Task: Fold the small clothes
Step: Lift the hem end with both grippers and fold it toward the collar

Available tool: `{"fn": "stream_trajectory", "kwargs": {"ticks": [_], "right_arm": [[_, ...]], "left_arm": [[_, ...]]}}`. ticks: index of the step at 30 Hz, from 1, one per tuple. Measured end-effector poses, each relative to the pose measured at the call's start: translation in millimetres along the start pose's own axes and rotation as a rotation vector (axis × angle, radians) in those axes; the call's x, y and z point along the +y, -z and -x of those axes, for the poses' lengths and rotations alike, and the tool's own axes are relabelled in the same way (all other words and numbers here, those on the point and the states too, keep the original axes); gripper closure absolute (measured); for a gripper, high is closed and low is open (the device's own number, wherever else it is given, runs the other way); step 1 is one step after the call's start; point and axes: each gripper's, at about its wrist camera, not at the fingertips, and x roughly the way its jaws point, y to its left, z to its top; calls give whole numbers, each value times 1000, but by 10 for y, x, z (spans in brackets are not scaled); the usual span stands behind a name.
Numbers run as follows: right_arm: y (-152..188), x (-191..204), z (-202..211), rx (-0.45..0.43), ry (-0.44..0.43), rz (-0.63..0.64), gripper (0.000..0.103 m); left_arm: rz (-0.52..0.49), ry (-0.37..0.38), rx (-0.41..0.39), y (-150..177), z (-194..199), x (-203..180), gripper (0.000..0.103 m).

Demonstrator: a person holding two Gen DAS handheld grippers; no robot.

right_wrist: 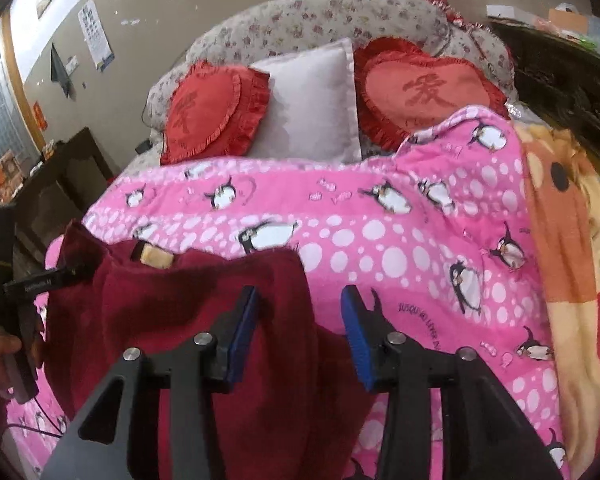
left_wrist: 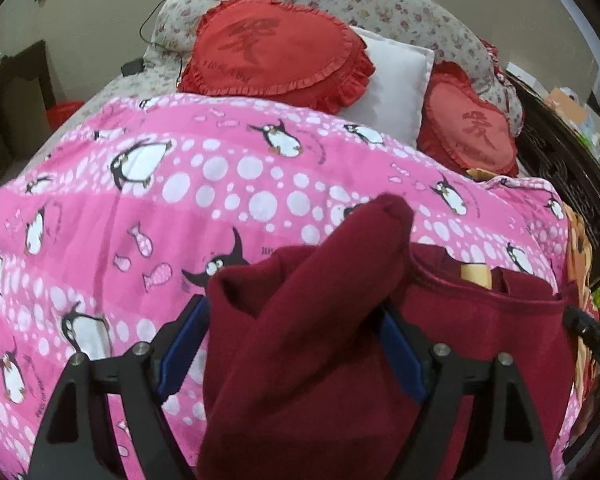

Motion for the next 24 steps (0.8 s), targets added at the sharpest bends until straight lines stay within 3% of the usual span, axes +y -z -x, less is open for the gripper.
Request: {"fn": "stream_trajectory", "kwargs": {"ticks": [2,8,14,20,24], "right_arm": [[-8,-5,-29,-6,-53,-18,103],[-219,18,155,-134,0,-17,103],[-118,-47,-261,24,79,-24,103],[-63,-77,119,-48,52,-78,103],[-92,133,331,-68,-13,-47,103]], "left_arm": [[-4,-3,-1,-2,-9,0,17],[5,-14,-26,-74,-9,19,17],[35,-10,-7,-16,-85,76,17],[27,-24,-11,23,24,138,17],[36,-28,-19,67,100,189,17]]}}
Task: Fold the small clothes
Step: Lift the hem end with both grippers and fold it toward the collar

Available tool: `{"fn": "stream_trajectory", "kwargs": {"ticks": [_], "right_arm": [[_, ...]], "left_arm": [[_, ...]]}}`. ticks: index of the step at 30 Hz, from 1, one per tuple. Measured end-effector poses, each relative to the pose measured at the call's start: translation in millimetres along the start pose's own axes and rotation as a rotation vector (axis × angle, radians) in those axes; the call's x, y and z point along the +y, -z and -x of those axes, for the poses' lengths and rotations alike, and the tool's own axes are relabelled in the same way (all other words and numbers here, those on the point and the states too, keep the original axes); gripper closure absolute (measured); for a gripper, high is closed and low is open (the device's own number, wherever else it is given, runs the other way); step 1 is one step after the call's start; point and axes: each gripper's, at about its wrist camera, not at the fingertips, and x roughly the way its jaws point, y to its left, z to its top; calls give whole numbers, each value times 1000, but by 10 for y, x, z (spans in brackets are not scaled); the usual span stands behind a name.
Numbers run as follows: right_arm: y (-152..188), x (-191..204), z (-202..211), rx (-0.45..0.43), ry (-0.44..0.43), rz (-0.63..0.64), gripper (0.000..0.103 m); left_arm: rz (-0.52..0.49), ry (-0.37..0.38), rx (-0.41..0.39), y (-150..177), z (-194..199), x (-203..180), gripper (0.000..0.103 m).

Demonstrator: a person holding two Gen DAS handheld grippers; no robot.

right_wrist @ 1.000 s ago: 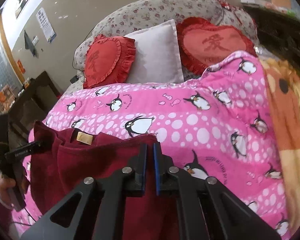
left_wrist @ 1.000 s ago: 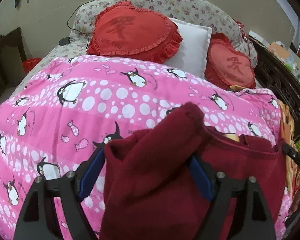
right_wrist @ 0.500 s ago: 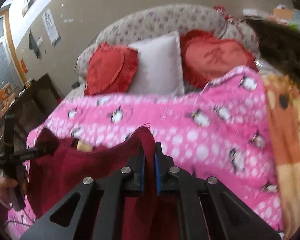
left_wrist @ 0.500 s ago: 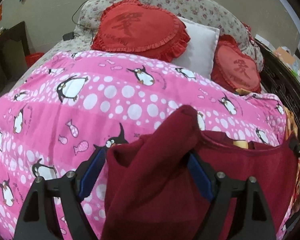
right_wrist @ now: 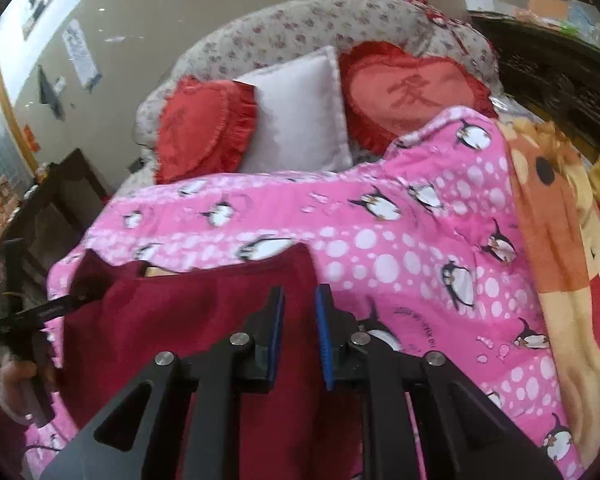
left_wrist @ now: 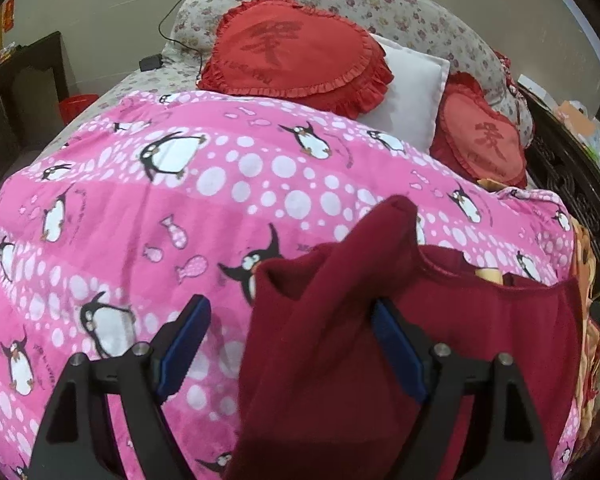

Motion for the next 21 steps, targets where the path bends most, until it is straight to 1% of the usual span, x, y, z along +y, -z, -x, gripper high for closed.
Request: {"fn": "stream_trajectory", "kwargs": {"ticks": [4,6,8,13,16,19,21], "right_arm": [[20,395,44,5,-89,67,103],[44,595,-49,41,-139,93,103],[92,791,-195,71,-166,109,103],[229,1111,-602,130,-160,173,103],[290,1214,-848,142,-91,200,103],[231,1152,-1041,134,-51,151,103],[178,1089,-1110,147,-56,110,103]], "left_arm": [[-14,-3,-6,57,60,35,17],[-16,2,0,81,84,56,17],[-14,6,2,96,104,66,17],[-20,11,2,139,130,102,17],[-21,11,3,155,121,117,17],[-8,18,7,171,128,144,17],[-1,23,9,181,146,167,17]]}}
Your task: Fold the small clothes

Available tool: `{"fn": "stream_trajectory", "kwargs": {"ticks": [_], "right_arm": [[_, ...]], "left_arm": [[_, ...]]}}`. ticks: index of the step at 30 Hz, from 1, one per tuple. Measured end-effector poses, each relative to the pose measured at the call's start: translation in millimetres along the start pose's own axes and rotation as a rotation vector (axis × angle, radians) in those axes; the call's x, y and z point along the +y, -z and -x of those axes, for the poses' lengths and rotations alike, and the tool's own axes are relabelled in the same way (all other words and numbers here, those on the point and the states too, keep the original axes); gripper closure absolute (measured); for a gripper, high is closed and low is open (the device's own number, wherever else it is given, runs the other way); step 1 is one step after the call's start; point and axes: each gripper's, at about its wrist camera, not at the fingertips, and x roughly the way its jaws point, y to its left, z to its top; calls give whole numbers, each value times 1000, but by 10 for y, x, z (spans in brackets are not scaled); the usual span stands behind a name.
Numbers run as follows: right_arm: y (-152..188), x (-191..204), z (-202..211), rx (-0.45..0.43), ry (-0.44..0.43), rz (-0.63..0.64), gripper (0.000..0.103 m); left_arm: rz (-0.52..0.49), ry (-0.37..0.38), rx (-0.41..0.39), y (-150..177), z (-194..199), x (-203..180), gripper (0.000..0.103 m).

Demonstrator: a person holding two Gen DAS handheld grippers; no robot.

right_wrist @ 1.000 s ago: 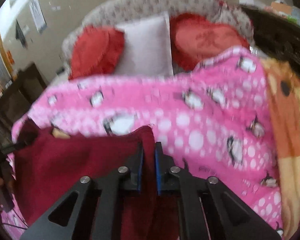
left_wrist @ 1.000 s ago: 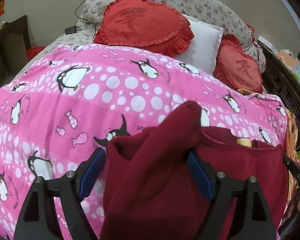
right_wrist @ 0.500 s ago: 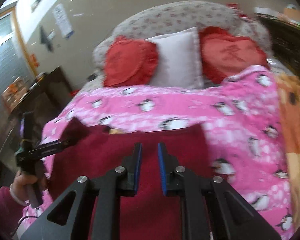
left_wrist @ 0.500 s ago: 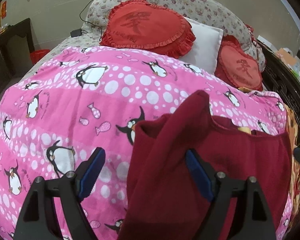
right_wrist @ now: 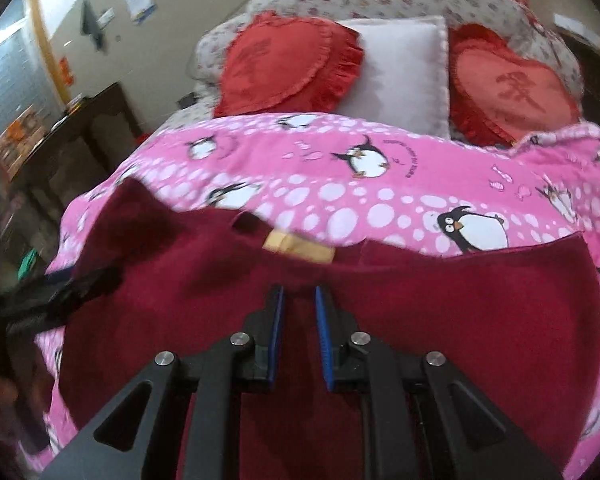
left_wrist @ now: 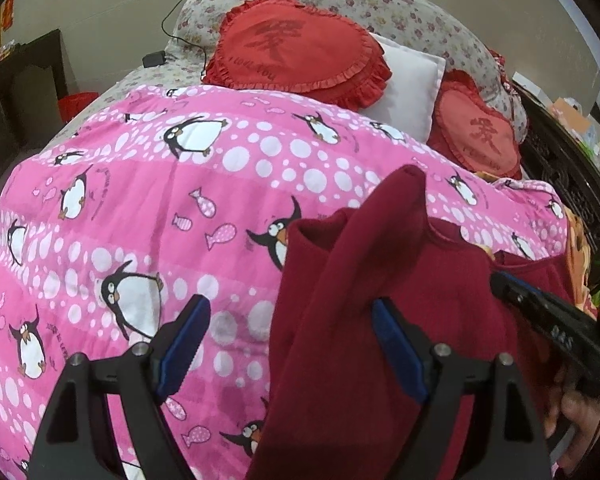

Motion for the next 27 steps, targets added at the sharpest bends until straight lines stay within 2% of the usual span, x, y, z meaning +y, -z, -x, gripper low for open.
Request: {"fn": "stream_trajectory", "kwargs": {"ticks": [4,7,10,15,21,27], "right_arm": [[-52,4,53,4,-9,-13,103],[-73,102,245,-39,-38,2,103],[-137,323,345,-59,-100,37,103],[-208,840,197,-14,-165,150,103],[-272,1171,-151,13,-167,162,103],[-295,1344,-427,35,-78,205,103]], "left_arm": [[20,20,15,39,65,70,17],[18,23,24,102,142,129,17],[-4,13,25,199,228,187,17],[4,8,42,363,298,316,17],[-9,5,45,493,288,364,17],[2,17,51,567,235,416,14]]}}
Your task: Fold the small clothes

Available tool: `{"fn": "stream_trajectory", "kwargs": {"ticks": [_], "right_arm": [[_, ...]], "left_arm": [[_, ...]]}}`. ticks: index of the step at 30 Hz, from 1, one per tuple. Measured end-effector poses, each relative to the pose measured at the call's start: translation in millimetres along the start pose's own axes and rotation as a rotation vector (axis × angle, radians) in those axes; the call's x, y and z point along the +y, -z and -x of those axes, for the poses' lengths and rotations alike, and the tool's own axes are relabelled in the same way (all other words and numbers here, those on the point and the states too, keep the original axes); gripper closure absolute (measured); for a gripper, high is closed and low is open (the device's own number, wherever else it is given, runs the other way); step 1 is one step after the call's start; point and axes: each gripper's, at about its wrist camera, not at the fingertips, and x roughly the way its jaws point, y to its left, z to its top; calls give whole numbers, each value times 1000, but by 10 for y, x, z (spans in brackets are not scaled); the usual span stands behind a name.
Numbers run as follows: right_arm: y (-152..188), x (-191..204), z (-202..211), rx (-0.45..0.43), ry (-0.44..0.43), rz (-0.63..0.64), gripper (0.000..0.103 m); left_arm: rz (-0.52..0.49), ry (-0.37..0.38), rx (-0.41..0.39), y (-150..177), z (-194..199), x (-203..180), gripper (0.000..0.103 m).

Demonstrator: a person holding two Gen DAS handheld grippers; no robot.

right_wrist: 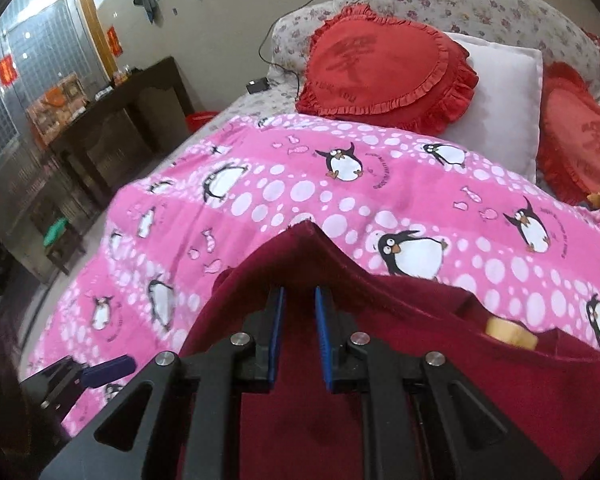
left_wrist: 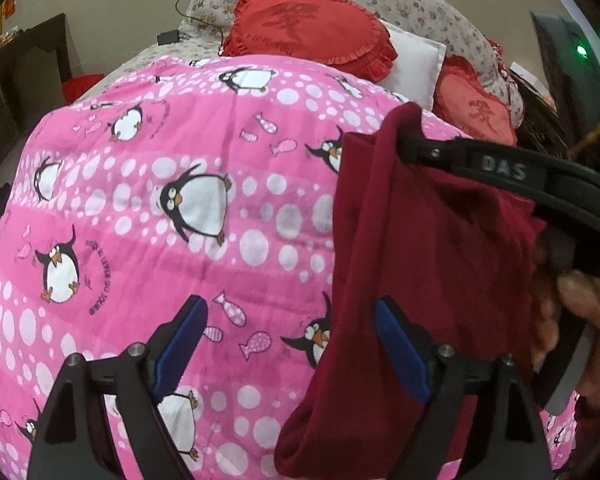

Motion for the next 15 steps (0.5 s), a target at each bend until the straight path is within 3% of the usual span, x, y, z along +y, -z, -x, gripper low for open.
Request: {"fn": "stream_trajectory", "kwargs": {"ticks": [5,15], "right_arm": [[-8,83,-146,20,49,40,103],[-13,60,-220,38,62,34,103]], "left_arm": [[18,12,0,29,-43,58,13],[30,21,5,56,-32,87,13]]}}
